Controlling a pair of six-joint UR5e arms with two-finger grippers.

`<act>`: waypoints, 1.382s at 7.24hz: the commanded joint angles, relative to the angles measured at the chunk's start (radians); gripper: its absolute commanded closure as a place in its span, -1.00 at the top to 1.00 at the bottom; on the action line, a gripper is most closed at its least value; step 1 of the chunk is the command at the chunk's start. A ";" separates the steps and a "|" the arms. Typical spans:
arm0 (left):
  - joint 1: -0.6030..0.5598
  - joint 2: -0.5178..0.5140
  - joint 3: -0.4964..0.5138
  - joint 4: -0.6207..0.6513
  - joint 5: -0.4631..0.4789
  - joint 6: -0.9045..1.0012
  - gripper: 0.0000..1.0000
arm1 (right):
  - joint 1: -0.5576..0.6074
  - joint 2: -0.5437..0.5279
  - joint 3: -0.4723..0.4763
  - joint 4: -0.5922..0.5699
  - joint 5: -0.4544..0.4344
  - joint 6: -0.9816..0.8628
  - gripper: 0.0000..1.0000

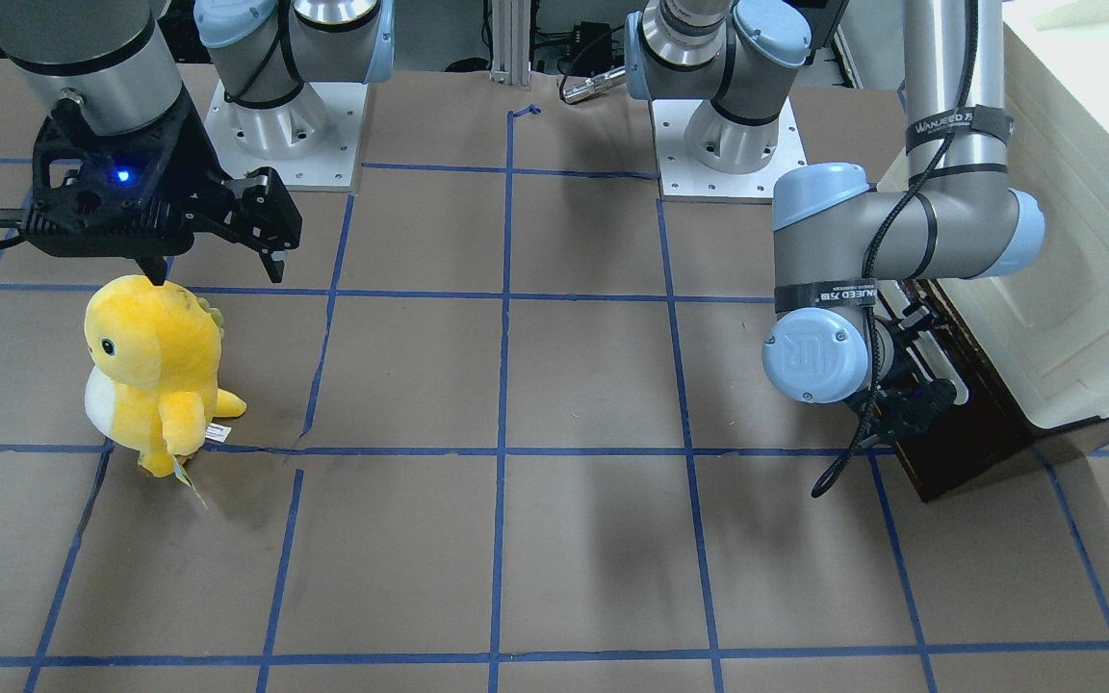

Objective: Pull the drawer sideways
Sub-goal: 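Lower the left gripper around the white handle and close its fingers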

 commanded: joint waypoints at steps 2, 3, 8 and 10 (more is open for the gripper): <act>0.000 -0.006 0.002 0.001 0.000 0.001 0.20 | 0.000 0.000 0.000 0.000 -0.001 0.000 1.00; 0.000 -0.009 0.002 0.002 0.000 0.001 0.20 | 0.000 0.000 0.000 0.000 -0.001 0.000 1.00; 0.002 0.002 0.000 -0.019 0.000 0.001 -0.07 | 0.000 0.000 0.000 0.000 -0.001 0.000 1.00; 0.006 0.006 0.000 -0.035 0.002 0.001 -0.08 | 0.000 0.000 0.000 0.000 0.001 -0.002 1.00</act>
